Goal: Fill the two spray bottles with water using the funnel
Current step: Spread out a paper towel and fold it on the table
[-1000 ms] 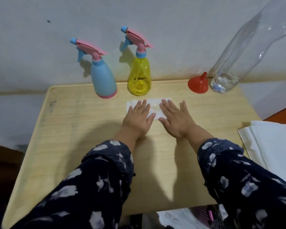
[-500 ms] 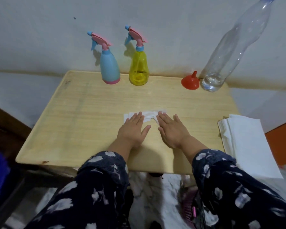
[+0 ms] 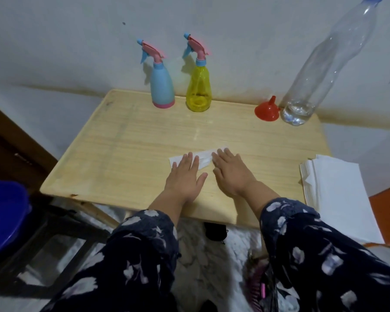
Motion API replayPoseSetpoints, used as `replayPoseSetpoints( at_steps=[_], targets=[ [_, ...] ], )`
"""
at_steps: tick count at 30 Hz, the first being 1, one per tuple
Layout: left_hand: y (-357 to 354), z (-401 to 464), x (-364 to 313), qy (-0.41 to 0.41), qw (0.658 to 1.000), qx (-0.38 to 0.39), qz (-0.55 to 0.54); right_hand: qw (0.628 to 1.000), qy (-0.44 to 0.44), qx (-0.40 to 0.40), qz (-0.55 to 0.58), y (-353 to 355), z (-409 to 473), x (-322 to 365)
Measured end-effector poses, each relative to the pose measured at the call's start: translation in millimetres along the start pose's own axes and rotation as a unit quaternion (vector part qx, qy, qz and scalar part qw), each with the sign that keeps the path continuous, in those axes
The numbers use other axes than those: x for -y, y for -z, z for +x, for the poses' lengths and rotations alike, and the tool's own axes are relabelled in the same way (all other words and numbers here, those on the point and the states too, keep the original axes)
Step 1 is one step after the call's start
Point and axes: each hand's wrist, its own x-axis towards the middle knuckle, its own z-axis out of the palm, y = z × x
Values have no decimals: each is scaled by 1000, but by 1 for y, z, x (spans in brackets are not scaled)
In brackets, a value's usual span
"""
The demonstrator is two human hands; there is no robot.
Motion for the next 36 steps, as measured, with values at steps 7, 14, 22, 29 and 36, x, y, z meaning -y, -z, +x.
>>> replayPoseSetpoints(
  at_steps=[7, 14, 22, 29, 36],
  targets=[
    [2, 19, 16, -10, 1000, 4, 16, 997, -19, 9, -70, -7, 20, -11],
    [-1, -4, 17, -32, 999, 4, 8, 999, -17, -48, -10, -22, -5, -2],
    [-13, -52, 19, -65, 998, 17, 12, 998, -49, -33, -34, -32, -62, 24],
    [-19, -97, 23, -94, 995, 34, 21, 994, -80, 3, -68, -35, -111, 46],
    [-16, -106, 31, -39, 998, -40, 26, 987, -103, -116, 39, -34, -116, 46]
  ],
)
